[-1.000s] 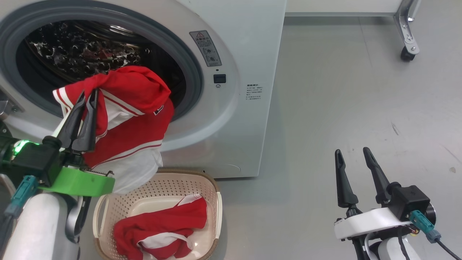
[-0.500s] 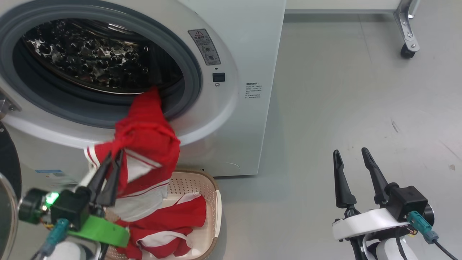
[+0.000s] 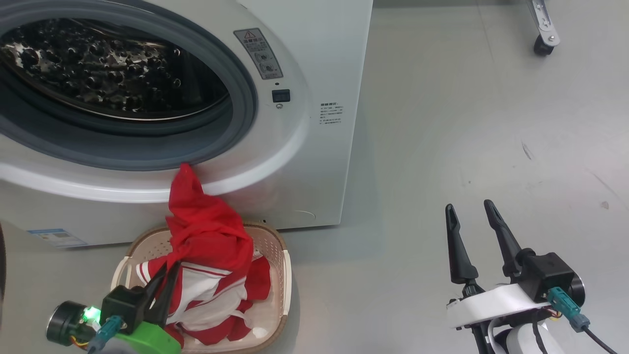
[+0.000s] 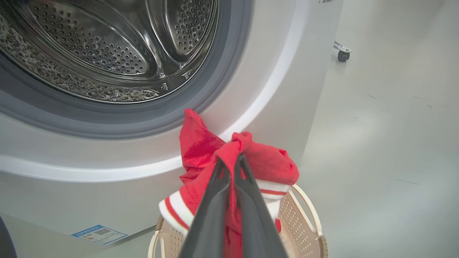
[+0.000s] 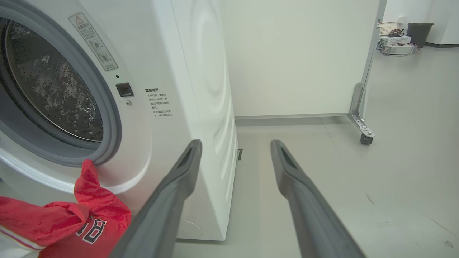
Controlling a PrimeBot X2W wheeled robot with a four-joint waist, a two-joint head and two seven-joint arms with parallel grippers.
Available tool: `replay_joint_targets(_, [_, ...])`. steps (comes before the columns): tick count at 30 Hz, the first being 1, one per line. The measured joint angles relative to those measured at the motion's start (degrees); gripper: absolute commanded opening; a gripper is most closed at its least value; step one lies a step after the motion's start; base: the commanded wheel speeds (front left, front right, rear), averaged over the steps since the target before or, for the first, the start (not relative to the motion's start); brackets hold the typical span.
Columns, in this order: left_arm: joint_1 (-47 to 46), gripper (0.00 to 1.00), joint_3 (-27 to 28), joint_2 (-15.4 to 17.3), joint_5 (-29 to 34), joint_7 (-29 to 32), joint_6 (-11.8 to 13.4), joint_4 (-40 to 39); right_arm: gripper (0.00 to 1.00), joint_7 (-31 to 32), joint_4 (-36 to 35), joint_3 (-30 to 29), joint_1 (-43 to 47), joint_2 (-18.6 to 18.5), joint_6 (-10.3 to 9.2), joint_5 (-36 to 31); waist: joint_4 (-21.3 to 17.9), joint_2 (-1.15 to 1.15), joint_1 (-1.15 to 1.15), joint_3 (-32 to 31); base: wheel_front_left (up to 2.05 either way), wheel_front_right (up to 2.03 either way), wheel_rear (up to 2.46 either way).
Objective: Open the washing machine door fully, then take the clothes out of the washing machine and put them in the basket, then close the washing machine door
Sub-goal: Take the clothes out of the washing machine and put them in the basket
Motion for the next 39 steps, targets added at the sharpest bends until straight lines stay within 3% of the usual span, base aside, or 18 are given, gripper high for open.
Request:
replay_joint_targets(17, [-9.1,0.0,-2.1,-1.0,-1.7,4.4,-0.5,10.0,1.0,0.0,-1.5,1.2,-2.8,0.0,0.23,-0.3,-5.1,0.0,0.0,7.0,0.0,0.0,0.0])
replay_joint_targets(34, [-18.9,0.0,6.2,-0.9,-8.8,9.1,-0.3,25.4,1.0,0.0,-3.5,0.1,-5.5,0.0,-0.78,-2.4,-9.4,0.0,0.0,15.3,0.0,0.0,0.0])
replay_joint_targets(39, [-21.3,0.0,8.9,-1.5,-11.5,9.9,1.2,29.9,1.0,0.0,-3.9,-0.5,-5.6,-0.2,-1.3,-2.9,-9.5,0.0,0.0,17.4,0.0,0.0,0.0])
